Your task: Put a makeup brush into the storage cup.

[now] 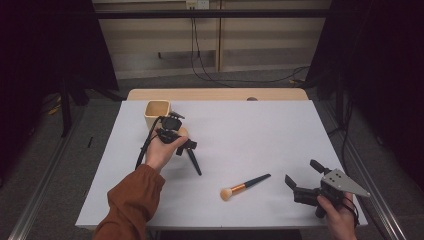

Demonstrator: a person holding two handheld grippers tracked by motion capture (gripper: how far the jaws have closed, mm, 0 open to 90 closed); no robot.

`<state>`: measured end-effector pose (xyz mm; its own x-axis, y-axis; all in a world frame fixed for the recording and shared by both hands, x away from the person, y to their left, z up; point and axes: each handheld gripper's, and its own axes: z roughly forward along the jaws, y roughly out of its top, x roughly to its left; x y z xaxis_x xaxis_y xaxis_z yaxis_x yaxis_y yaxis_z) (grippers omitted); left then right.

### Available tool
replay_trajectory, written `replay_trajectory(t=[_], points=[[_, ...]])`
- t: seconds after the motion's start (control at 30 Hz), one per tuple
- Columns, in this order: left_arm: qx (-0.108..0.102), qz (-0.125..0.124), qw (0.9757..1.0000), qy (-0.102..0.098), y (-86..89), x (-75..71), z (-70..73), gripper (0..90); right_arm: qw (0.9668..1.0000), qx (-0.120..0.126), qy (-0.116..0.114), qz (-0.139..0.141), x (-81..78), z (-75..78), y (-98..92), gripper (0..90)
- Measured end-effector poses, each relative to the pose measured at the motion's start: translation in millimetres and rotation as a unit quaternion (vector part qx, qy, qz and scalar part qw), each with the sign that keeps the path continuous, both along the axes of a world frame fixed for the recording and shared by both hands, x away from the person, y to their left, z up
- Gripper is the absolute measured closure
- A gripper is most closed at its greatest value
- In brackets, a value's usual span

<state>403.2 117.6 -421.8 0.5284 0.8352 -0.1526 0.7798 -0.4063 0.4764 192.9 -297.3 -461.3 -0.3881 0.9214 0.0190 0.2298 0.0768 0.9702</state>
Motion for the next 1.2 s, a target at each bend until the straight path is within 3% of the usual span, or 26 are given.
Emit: replay_trajectory(t=[0.03, 0.07, 0.1, 0.17, 0.23, 0.4, 0.43, 0.53, 0.63, 0.8, 0.93, 1.0, 1.03, 1.2], points=[[0.0, 0.0, 1.0, 0.0, 0.0, 0.0, 0.0, 6.7, 1.0, -0.001, 0.0, -0.001, 0.0, 0.0, 0.0, 0.0], [0.014, 0.003, 0.9998, 0.013, -0.6, 1.2, -2.6, 6.6, 1.0, 0.0, 0.0, 0.0, 0.0, 0.0, 0.3, 0.0], [0.014, 0.003, 0.9998, 0.013, -0.6, 1.2, -2.6, 6.6, 1.0, 0.0, 0.001, 0.0, 0.0, -0.1, 0.5, 0.0], [0.023, 0.006, 0.9992, 0.031, -3.4, 4.6, -4.4, 6.1, 1.0, -0.003, 0.001, 0.002, 0.3, -0.4, 0.5, 0.0], [0.025, -0.002, 0.999, 0.038, -6.4, 7.0, -4.8, 5.5, 1.0, -0.005, 0.0, 0.004, 0.7, -0.6, 0.5, 0.0], [0.044, 0.003, 0.9976, 0.053, -15.0, 11.9, -4.6, 5.1, 1.0, -0.004, 0.002, 0.004, 0.8, -0.7, 0.6, 0.0], [0.056, -0.004, 0.9965, 0.062, -18.6, 14.3, -4.7, 5.1, 1.0, -0.004, 0.002, 0.004, 0.8, -0.8, 0.5, 0.0], [0.056, -0.006, 0.9953, 0.079, -22.0, 18.7, -5.6, 5.0, 1.0, -0.004, 0.003, 0.003, 0.5, -0.8, 0.2, 0.0], [0.061, 0.008, 0.9948, 0.081, -24.3, 21.1, -6.6, 5.3, 1.0, -0.004, 0.003, 0.003, 0.3, -0.9, 0.3, 0.0], [0.096, 0.008, 0.9907, 0.096, -32.4, 26.6, -9.6, 8.3, 0.9999, -0.006, 0.006, 0.007, 0.8, -1.4, 1.5, 0.0], [0.09, 0.031, 0.9893, 0.11, -32.5, 32.0, -15.5, 12.1, 0.9999, -0.009, 0.007, 0.009, 0.6, -1.8, 2.3, 0.0], [0.095, 0.03, 0.9884, 0.115, -32.1, 33.2, -17.5, 14.4, 0.9999, -0.009, 0.008, 0.01, 0.1, -2.1, 3.0, 0.0], [0.1, 0.044, 0.9875, 0.114, -33.1, 34.0, -22.9, 14.2, 0.9999, -0.009, 0.008, 0.011, 0.1, -2.4, 3.1, 0.0], [0.086, 0.055, 0.9858, 0.133, -33.9, 38.2, -28.9, 21.2, 0.9998, -0.009, 0.009, 0.012, 0.2, -2.4, 3.3, 0.0]])
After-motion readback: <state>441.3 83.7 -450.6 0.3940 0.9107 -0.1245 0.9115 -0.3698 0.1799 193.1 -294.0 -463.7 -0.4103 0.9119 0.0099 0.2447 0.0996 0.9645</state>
